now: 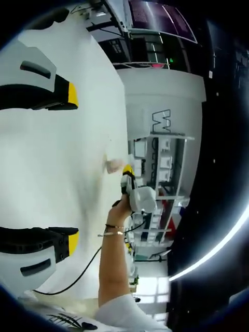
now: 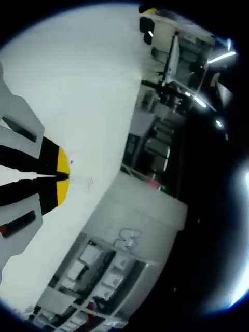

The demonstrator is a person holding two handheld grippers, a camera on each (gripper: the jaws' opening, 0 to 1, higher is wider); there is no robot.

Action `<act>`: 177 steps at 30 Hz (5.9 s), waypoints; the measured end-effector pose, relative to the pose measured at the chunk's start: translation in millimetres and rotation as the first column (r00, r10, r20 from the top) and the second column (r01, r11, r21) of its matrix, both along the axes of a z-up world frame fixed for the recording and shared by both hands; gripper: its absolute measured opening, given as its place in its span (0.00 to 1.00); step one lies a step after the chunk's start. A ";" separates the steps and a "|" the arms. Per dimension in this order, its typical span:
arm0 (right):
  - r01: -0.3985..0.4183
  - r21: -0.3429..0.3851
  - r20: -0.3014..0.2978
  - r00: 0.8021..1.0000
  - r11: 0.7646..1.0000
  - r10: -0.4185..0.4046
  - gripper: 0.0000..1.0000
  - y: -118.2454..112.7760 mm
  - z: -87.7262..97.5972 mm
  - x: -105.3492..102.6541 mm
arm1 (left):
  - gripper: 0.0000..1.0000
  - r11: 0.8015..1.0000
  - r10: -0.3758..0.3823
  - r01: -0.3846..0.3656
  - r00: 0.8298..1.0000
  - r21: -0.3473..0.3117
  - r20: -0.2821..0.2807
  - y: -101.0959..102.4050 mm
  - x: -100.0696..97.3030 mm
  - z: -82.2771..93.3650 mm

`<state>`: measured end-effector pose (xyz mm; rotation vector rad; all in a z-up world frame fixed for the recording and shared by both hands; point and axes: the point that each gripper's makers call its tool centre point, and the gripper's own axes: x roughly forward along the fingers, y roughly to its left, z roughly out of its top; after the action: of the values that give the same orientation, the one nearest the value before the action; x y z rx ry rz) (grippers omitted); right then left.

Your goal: Open the resealable bag by pulling the two sides of the seal apart until the entire bag opening is separated and visibly accessible.

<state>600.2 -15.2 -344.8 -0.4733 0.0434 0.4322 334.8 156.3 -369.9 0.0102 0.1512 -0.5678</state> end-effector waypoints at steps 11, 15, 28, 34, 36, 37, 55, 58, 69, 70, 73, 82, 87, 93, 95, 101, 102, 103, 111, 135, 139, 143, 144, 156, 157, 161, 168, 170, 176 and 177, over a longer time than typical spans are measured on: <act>-0.013 0.014 0.009 1.000 1.000 0.012 0.00 7.5 10.1 -12.3 | 0.92 1.000 0.003 -0.003 1.000 -0.004 0.011 3.2 -8.3 4.5; -0.010 0.018 0.018 1.000 1.000 0.010 0.00 6.9 16.8 -15.8 | 0.92 1.000 0.006 -0.006 1.000 -0.006 0.020 4.5 -11.0 7.8; -0.018 0.038 0.035 0.999 0.999 0.017 0.00 3.9 26.5 -31.9 | 0.93 1.000 0.005 -0.005 0.999 0.000 0.033 1.2 -17.9 12.7; -0.021 0.046 0.047 0.999 0.999 0.019 0.00 -0.8 31.5 -39.0 | 0.93 1.000 -0.001 0.001 0.999 0.003 0.038 -3.8 -20.5 14.8; -0.022 0.049 0.050 0.999 0.999 0.020 0.00 -2.7 32.0 -42.7 | 0.93 1.000 -0.003 0.003 0.999 0.004 0.041 -5.2 -21.5 15.7; -0.022 0.050 0.050 0.999 0.999 0.020 0.00 -3.6 32.0 -44.6 | 0.93 1.000 -0.004 0.004 0.999 0.005 0.042 -6.0 -22.0 16.2; -0.011 0.069 0.067 0.998 0.998 0.007 0.00 -25.1 33.6 -82.3 | 0.93 1.000 -0.027 0.026 0.998 0.016 0.063 -17.3 -34.8 24.2; -0.013 0.073 0.070 0.998 0.997 0.008 0.00 -27.3 33.7 -90.0 | 0.93 0.999 -0.030 0.029 0.998 0.019 0.063 -19.0 -36.5 24.2; -0.015 0.087 0.083 0.997 0.996 0.008 0.00 -33.6 34.0 -108.9 | 0.93 0.999 -0.040 0.038 0.997 0.024 0.063 -24.1 -39.3 24.3; -0.017 0.089 0.084 0.996 0.996 0.009 0.00 -33.3 34.2 -110.9 | 0.93 0.999 -0.039 0.037 0.997 0.024 0.063 -23.8 -39.5 24.4; -0.024 0.097 0.090 0.996 0.995 0.015 0.00 -32.0 35.3 -117.6 | 0.92 0.999 -0.038 0.036 0.997 0.027 0.062 -23.7 -40.3 24.3; -0.047 0.118 0.109 0.994 0.992 0.034 0.00 -28.6 39.6 -139.3 | 0.92 0.999 -0.046 0.044 0.997 0.030 0.065 -27.1 -43.9 25.3; -0.053 0.123 0.119 0.992 0.991 0.039 0.00 -28.5 42.5 -150.2 | 0.92 0.998 -0.052 0.050 0.996 0.033 0.066 -29.1 -46.1 25.8; -0.061 0.136 0.131 0.990 0.989 0.043 0.00 -31.4 45.3 -157.4 | 0.92 0.998 -0.052 0.050 0.996 0.032 0.067 -29.0 -48.3 24.7; -0.065 0.141 0.134 0.990 0.988 0.046 0.00 -34.8 46.0 -158.4 | 0.92 0.998 -0.051 0.049 0.997 0.031 0.065 -28.7 -48.7 23.2; -0.071 0.151 0.135 0.990 0.986 0.050 0.00 -37.4 41.8 -165.1 | 0.92 0.998 -0.051 0.050 0.997 0.029 0.062 -29.7 -48.5 20.4; -0.071 0.153 0.134 0.990 0.986 0.050 0.00 -37.8 40.6 -165.9 | 0.92 0.998 -0.052 0.050 0.997 0.028 0.061 -30.1 -48.4 19.9; -0.071 0.155 0.132 0.990 0.985 0.050 0.00 -38.2 39.4 -166.6 | 0.92 0.998 -0.052 0.051 0.997 0.028 0.060 -30.3 -48.4 19.5; -0.074 0.175 0.129 0.990 0.982 0.051 0.00 -40.9 37.2 -174.9 | 0.92 0.998 -0.054 0.053 0.997 0.023 0.050 -31.1 -48.1 14.0; -0.085 0.245 0.120 0.991 0.966 0.056 0.00 -40.4 32.3 -216.7 | 0.92 0.998 -0.065 0.065 0.997 0.011 0.035 -32.3 -49.3 9.9; -0.090 0.245 0.117 0.991 0.965 0.063 0.00 -38.2 31.5 -221.4 | 0.92 0.998 -0.069 0.069 0.997 0.009 0.032 -32.5 -49.5 9.2; -0.097 0.251 0.124 0.990 0.963 0.067 0.00 -36.8 33.8 -229.2 | 0.92 0.997 -0.073 0.073 0.997 0.010 0.030 -33.4 -49.2 8.3; -0.100 0.252 0.126 0.990 0.963 0.069 0.00 -36.4 34.6 -229.8 | 0.91 0.997 -0.074 0.074 0.997 0.009 0.029 -33.3 -49.0 8.2; -0.137 0.288 0.134 0.986 0.948 0.102 0.00 -27.1 36.8 -254.9 | 0.91 0.996 -0.086 0.086 0.996 0.007 0.020 -37.0 -44.6 6.5; -0.139 0.290 0.135 0.986 0.947 0.103 0.00 -27.0 37.1 -256.0 | 0.91 0.996 -0.086 0.086 0.996 0.007 0.020 -37.1 -44.2 6.5; -0.139 0.308 0.134 0.986 0.941 0.102 0.00 -28.4 36.2 -262.5 | 0.91 0.996 -0.089 0.089 0.996 0.007 0.017 -38.1 -43.7 5.9; -0.142 0.321 0.132 0.986 0.936 0.104 0.00 -27.7 33.9 -273.4 | 0.90 0.996 -0.095 0.094 0.995 0.008 0.018 -39.6 -44.5 6.0; -0.141 0.328 0.131 0.986 0.934 0.103 0.00 -28.5 33.8 -275.3 | 0.90 0.995 -0.097 0.096 0.995 0.008 0.018 -40.0 -45.3 5.9; -0.150 0.340 0.133 0.985 0.928 0.111 0.00 -27.6 34.5 -286.1 | 0.90 0.995 -0.098 0.098 0.995 0.010 0.018 -39.7 -48.0 5.5; -0.154 0.342 0.133 0.984 0.927 0.115 0.00 -26.7 34.6 -288.3 | 0.90 0.995 -0.098 0.098 0.995 0.010 0.018 -39.7 -48.2 5.4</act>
<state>311.9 -42.0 -310.2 -0.1458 -0.1734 0.5358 286.6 116.6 -364.5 0.0320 0.1361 -0.6645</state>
